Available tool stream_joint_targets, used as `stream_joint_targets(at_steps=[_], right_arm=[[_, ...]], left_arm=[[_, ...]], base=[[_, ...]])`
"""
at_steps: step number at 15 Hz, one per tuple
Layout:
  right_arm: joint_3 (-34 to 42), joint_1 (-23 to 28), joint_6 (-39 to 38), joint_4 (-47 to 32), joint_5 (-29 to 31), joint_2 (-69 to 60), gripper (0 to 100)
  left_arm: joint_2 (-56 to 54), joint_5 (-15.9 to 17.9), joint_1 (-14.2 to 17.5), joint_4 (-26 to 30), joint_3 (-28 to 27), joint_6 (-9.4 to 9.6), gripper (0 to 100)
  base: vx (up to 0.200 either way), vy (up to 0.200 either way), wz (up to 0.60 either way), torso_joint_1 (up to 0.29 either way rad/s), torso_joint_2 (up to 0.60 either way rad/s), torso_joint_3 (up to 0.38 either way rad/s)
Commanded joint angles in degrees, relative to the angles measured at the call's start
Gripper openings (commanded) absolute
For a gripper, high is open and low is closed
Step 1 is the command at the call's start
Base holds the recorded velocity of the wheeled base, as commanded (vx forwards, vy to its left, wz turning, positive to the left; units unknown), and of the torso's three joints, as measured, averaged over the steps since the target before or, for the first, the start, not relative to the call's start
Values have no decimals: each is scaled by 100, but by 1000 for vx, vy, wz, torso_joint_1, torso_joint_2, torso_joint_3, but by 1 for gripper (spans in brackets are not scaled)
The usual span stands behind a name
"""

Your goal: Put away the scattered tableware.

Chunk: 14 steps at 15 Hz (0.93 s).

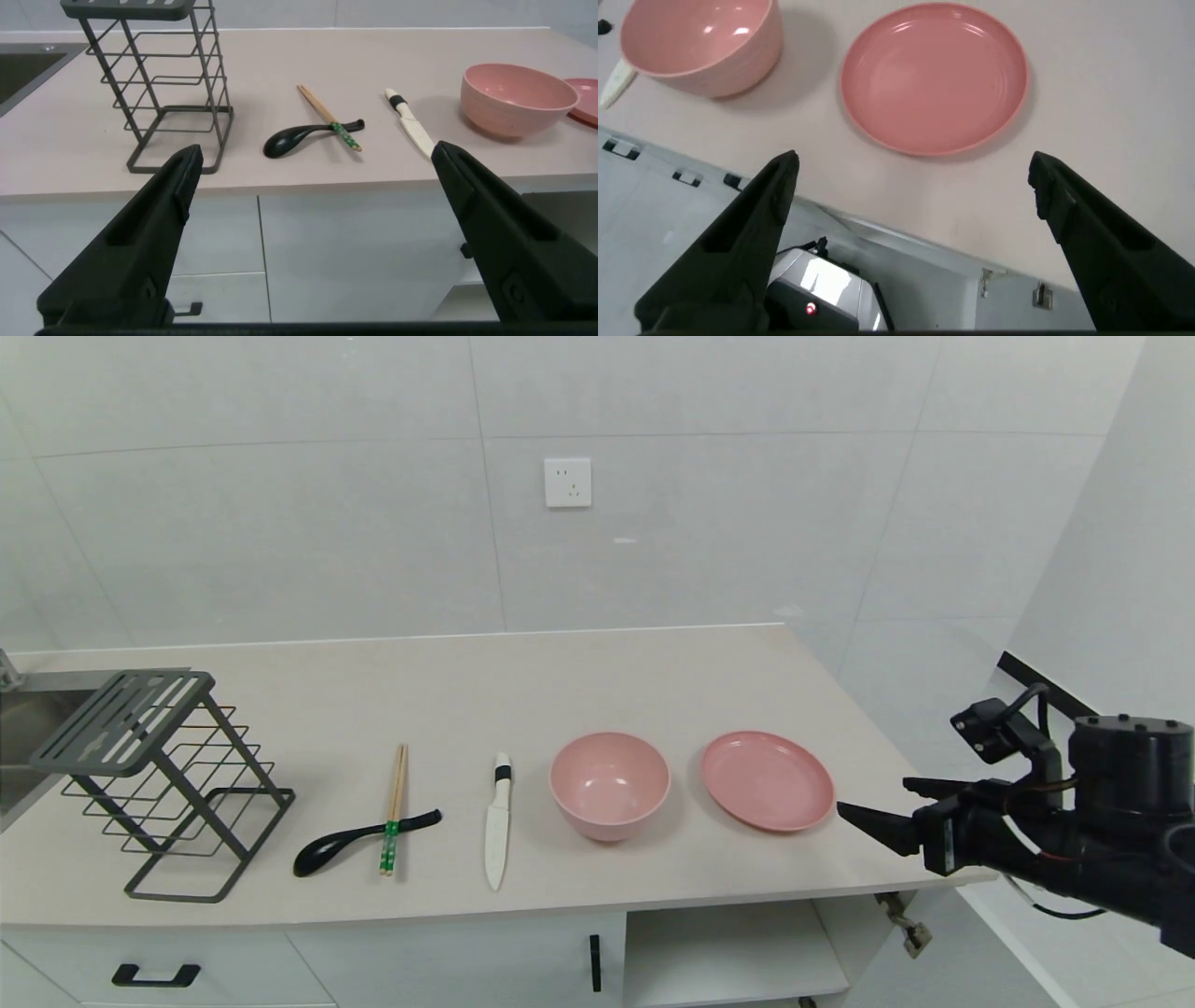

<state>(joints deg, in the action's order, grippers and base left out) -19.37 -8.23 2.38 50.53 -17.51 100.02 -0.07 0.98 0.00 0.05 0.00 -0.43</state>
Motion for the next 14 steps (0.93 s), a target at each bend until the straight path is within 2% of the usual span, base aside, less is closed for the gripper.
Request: stream_joint_targets(at_steps=[1, 14], right_arm=[[-374, -21, 0, 18, 10, 553, 100], [-1640, 5, 8, 27, 265, 2109, 100]], left_arm=[[7, -1, 0, 4, 0, -1, 100], [7, -1, 0, -5, 0, -10, 100]], base=[[0, 0, 0, 0, 0, 0], [0, 0, 0, 0, 0, 0]])
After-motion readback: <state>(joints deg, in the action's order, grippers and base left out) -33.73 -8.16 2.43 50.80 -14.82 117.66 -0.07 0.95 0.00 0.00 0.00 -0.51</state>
